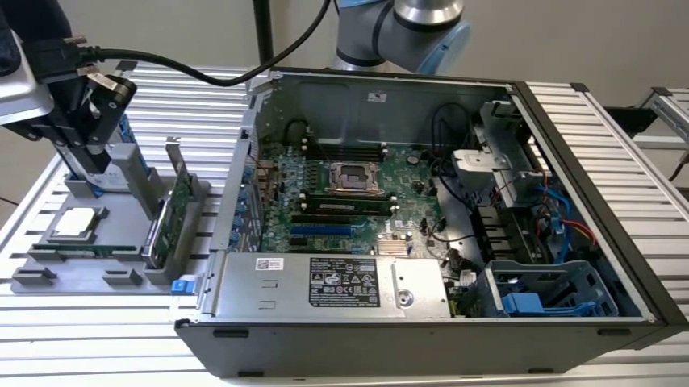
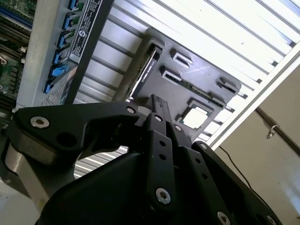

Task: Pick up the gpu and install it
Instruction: 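Pick up the gpu and move the gpu toward the slot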

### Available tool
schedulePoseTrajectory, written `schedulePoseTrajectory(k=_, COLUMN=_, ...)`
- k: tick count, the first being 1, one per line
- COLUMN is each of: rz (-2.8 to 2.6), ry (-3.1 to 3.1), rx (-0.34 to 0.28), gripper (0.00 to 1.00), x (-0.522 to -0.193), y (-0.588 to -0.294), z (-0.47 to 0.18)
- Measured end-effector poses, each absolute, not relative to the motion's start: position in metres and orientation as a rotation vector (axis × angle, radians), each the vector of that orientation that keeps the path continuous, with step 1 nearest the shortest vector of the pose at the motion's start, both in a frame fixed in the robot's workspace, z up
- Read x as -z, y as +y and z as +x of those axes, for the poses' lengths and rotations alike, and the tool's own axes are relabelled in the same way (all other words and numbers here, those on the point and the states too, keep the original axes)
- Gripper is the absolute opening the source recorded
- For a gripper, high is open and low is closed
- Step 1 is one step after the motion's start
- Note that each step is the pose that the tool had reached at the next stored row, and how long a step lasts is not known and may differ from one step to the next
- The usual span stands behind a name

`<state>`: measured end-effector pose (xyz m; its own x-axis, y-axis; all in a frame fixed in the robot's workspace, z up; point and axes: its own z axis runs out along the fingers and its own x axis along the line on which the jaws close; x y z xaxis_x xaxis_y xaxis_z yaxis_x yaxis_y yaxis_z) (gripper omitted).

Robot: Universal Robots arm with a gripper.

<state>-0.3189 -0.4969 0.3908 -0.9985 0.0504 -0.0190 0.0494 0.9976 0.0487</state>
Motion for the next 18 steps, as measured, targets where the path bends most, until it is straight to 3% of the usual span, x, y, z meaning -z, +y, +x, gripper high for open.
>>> schedulePoseTrajectory(k=8, rz=0.078, ry=3.119, rx=-0.075, gripper=0.0, x=-0.3908, y=-0.4967, z=-0.3188)
schedulePoseTrajectory(k=9, rz=0.078, ry=3.119, rx=-0.075, gripper=1.0, x=-0.3908, y=-0.4967, z=-0.3188)
schedulePoseTrajectory(k=18, rz=0.078, ry=3.119, rx=-0.075, gripper=1.0, x=-0.3908, y=-0.4965, z=-0.3188)
